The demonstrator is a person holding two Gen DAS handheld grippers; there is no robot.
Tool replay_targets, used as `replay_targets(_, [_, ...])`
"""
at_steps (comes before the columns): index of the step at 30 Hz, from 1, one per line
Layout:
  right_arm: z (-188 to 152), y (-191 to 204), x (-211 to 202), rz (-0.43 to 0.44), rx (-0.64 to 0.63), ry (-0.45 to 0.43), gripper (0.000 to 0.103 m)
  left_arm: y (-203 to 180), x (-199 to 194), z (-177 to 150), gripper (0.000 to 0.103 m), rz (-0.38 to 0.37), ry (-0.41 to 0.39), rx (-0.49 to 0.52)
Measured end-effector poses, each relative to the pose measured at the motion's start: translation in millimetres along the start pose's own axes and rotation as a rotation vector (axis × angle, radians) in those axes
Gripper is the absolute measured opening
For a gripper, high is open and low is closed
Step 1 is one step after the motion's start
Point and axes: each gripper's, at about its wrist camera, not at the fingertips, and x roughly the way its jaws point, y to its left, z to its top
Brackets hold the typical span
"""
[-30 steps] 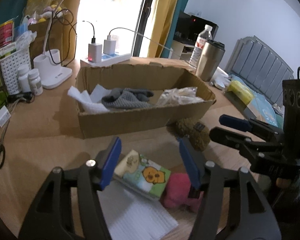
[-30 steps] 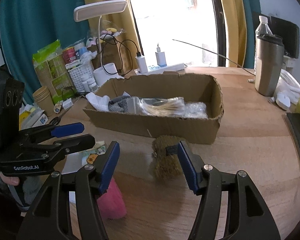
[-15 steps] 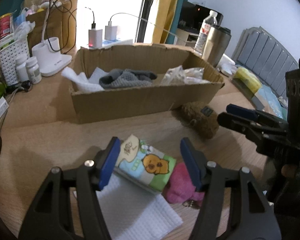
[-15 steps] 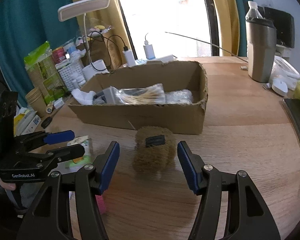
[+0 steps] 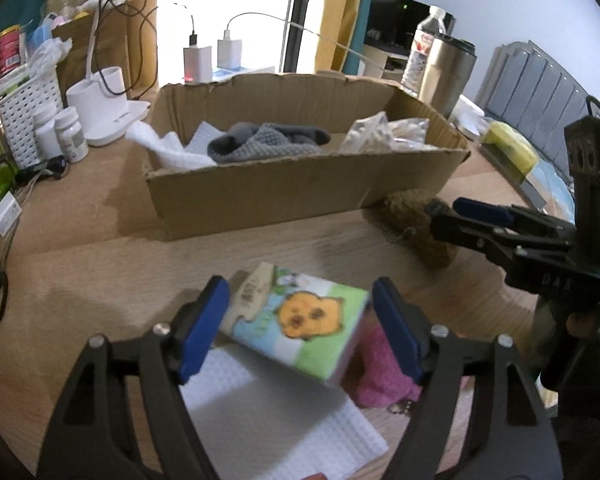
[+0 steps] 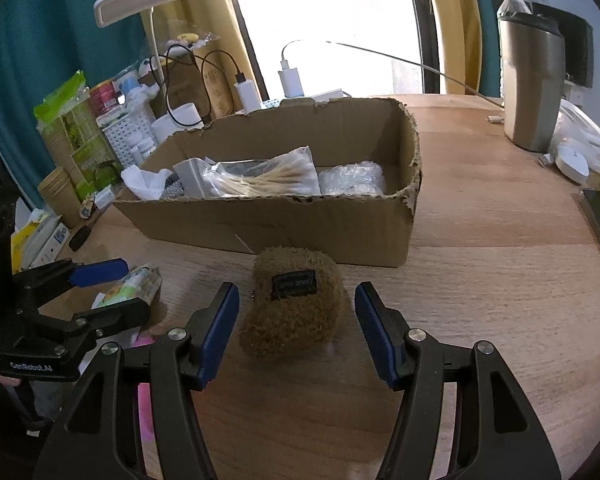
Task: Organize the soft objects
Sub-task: 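Grasp the cartoon tissue pack with the left gripper while the right grasps the brown fuzzy ball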
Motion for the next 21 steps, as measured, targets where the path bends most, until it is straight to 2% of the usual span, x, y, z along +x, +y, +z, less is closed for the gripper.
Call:
replay_targets(3, [1.3, -2.1, 5.2, 0.005, 0.015, 0.025, 0.064, 2.2, -1.6, 1.2, 0.076, -0.009, -0.002, 0.002])
replay_targets(6, [3.4, -3.4, 9.1, 0.002, 0.03, 0.035, 0.064, 4.1, 6.8, -1.0, 0.076, -0.036, 0.03, 0.011])
replay_targets(9, [4.7, -3.9, 11.7, -0.002, 0.033, 0.041, 0.064, 9.5, 9.9, -2.3, 0.077, -0.068, 0.037, -0.023])
replay_targets(18, [7.1, -3.4, 20.7, -0.019, 0.036, 0.068, 0.064, 2.5, 4.0, -0.9, 0.078, -0.089, 0.014, 0.034])
replay_targets(21, [8.3, -2.5, 21.8, -0.024, 0.034, 0.068, 0.064, -0.8, 10.6, -2.5, 0.078, -0.094, 0.045, 0.072])
